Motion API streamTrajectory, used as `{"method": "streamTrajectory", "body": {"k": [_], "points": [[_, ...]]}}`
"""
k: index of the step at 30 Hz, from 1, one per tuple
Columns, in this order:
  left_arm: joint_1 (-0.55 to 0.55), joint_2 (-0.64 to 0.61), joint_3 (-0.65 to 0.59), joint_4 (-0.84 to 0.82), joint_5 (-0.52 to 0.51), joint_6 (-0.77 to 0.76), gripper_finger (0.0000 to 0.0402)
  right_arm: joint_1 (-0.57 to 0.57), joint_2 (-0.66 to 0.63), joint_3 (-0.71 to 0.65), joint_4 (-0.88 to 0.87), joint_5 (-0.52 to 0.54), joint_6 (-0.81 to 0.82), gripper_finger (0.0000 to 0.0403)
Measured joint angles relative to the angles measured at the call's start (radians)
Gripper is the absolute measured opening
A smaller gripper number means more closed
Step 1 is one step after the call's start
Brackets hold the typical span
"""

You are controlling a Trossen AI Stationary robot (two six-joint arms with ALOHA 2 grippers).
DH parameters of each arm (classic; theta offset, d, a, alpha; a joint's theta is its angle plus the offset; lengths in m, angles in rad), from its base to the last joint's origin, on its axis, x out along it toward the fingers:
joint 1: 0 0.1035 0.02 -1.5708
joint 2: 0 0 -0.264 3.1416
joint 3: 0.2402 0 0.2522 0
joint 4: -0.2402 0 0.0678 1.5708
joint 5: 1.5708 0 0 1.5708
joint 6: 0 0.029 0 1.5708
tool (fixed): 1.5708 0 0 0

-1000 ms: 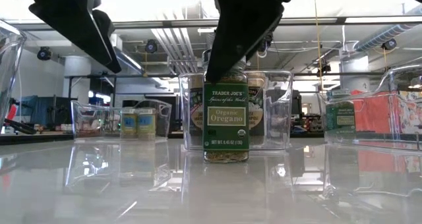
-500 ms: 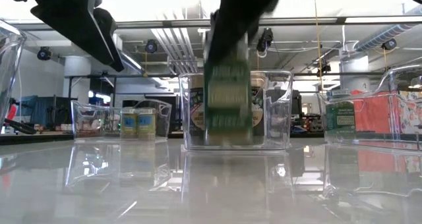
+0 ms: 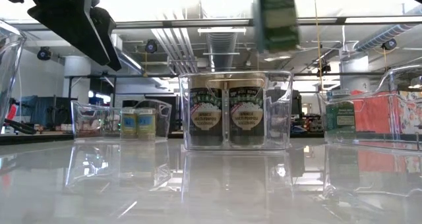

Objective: Sort spices by type
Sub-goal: Put the green seasoning bottle into the middle right transparent bin

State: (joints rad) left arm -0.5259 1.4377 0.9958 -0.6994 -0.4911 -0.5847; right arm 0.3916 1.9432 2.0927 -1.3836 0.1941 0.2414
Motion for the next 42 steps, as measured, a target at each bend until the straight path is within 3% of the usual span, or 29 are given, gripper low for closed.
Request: {"method": "streamTrajectory", "body": {"k": [10, 19, 25, 31, 42], "points": [[0.000, 0.000, 0.000, -0.003, -0.016, -0.002, 0.0283, 0.001, -0.126, -0.084, -0.157, 0.125, 0.115, 0.0192], [-0.004, 0.000, 0.003, 0.054, -0.012, -0.004, 0.0283, 0.001, -0.437, -0.376, -0.156, 0.183, 0.288, 0.0192], [-0.006, 0.000, 0.024, 0.062, 0.004, -0.027, 0.0283, 0.001, -0.574, -0.549, -0.153, 0.164, 0.287, 0.0192], [-0.006, 0.000, 0.039, 0.065, 0.004, -0.017, 0.0283, -0.014, -0.628, -0.641, -0.152, 0.164, 0.287, 0.0192], [0.000, 0.012, 0.039, 0.062, -0.020, 0.140, 0.0283, -0.095, -0.803, -0.801, -0.149, 0.166, 0.215, 0.0192]]}}
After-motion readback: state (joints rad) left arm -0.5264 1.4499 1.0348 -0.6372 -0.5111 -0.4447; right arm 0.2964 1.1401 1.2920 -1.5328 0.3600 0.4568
